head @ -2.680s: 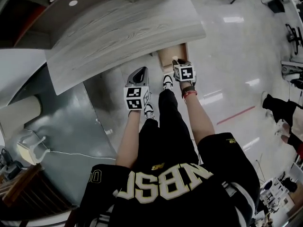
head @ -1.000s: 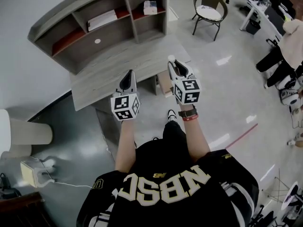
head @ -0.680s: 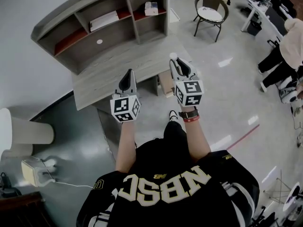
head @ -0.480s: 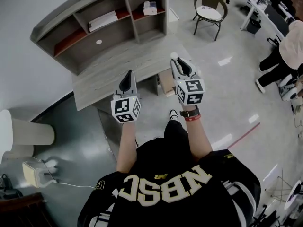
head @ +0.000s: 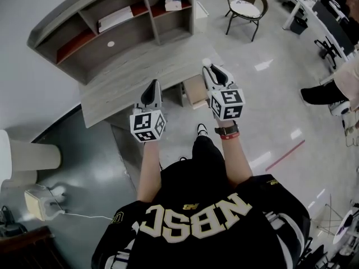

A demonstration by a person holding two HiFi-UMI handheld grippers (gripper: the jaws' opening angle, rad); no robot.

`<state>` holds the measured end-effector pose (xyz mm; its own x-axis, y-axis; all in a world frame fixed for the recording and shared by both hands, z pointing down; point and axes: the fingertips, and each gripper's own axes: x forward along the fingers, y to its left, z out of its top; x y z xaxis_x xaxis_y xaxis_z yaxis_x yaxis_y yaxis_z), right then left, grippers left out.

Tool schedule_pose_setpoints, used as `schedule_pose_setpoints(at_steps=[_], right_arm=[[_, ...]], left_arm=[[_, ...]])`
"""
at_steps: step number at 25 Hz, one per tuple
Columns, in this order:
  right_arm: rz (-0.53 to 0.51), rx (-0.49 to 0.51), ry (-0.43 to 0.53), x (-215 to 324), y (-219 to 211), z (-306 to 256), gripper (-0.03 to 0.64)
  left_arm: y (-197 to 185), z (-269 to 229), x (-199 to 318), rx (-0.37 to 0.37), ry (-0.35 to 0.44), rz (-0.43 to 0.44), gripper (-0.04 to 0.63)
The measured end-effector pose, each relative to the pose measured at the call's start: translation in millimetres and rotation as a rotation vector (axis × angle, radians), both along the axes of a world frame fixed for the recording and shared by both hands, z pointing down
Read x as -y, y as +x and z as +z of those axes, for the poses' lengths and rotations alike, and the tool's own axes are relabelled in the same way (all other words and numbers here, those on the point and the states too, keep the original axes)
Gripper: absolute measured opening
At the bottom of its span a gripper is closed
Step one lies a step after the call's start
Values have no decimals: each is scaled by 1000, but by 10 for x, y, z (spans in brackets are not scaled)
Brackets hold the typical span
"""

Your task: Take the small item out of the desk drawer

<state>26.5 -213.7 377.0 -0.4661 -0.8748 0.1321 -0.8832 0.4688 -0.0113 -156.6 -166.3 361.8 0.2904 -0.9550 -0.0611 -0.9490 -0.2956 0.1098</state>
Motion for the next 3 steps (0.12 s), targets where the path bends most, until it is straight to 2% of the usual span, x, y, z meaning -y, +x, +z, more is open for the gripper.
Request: schedule_pose_setpoints(at_steps=[3], right_arm=[[-1, -12, -18, 103, 18, 107, 97]], left_arm=[[29, 98, 98, -11, -26, 13, 15]])
